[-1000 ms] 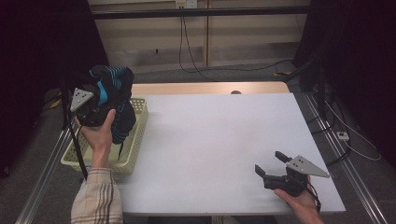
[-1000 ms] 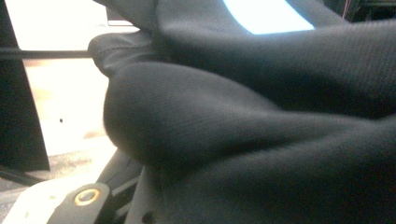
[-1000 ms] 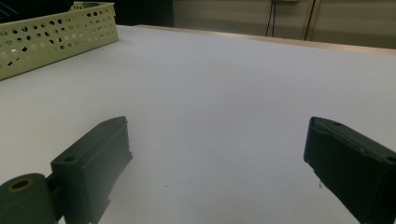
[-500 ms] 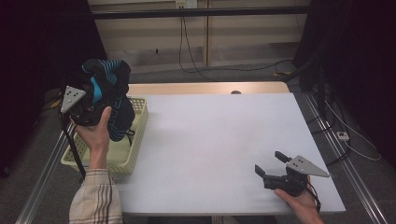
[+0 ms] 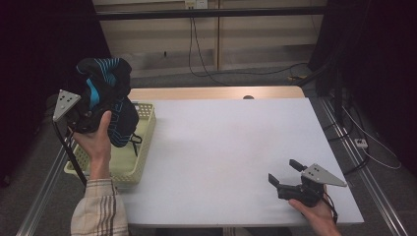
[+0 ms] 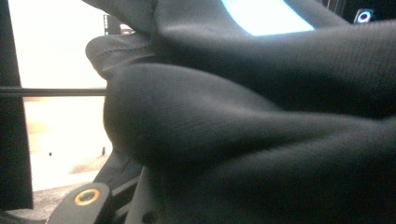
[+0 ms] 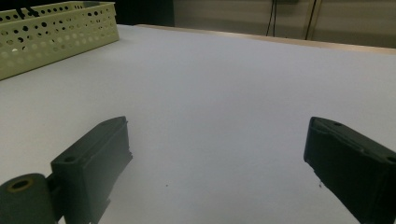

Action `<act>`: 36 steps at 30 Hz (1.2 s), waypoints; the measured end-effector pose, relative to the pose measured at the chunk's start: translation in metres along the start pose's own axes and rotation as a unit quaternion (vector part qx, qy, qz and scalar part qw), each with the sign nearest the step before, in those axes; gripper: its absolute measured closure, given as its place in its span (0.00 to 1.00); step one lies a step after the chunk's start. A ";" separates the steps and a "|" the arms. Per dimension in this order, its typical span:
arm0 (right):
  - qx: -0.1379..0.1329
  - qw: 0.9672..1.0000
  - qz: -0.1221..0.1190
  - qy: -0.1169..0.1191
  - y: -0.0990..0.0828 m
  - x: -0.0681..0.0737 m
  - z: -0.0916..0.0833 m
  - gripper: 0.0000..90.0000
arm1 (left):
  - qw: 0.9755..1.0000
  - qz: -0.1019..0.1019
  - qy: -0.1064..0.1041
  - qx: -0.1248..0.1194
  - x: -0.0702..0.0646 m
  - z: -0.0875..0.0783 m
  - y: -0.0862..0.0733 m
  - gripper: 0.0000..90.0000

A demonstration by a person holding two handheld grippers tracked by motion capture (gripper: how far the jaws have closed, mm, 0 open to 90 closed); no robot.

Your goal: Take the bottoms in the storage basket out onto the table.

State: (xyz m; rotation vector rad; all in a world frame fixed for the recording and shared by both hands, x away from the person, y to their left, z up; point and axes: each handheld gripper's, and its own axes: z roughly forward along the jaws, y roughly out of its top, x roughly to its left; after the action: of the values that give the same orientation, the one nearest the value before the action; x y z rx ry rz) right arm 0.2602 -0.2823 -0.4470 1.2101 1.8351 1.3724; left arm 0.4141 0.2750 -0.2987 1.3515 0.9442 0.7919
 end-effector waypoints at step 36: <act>0.000 1.000 -0.001 -0.002 0.000 -0.001 0.000 0.08 | 0.998 -0.003 -0.006 -0.067 -0.019 -0.011 0.032 0.79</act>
State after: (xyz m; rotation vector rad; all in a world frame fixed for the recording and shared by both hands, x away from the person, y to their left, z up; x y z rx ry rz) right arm 0.2610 -0.2829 -0.4473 1.2110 1.8336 1.3680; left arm 0.3981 0.2657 -0.2650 1.2345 0.8709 0.8275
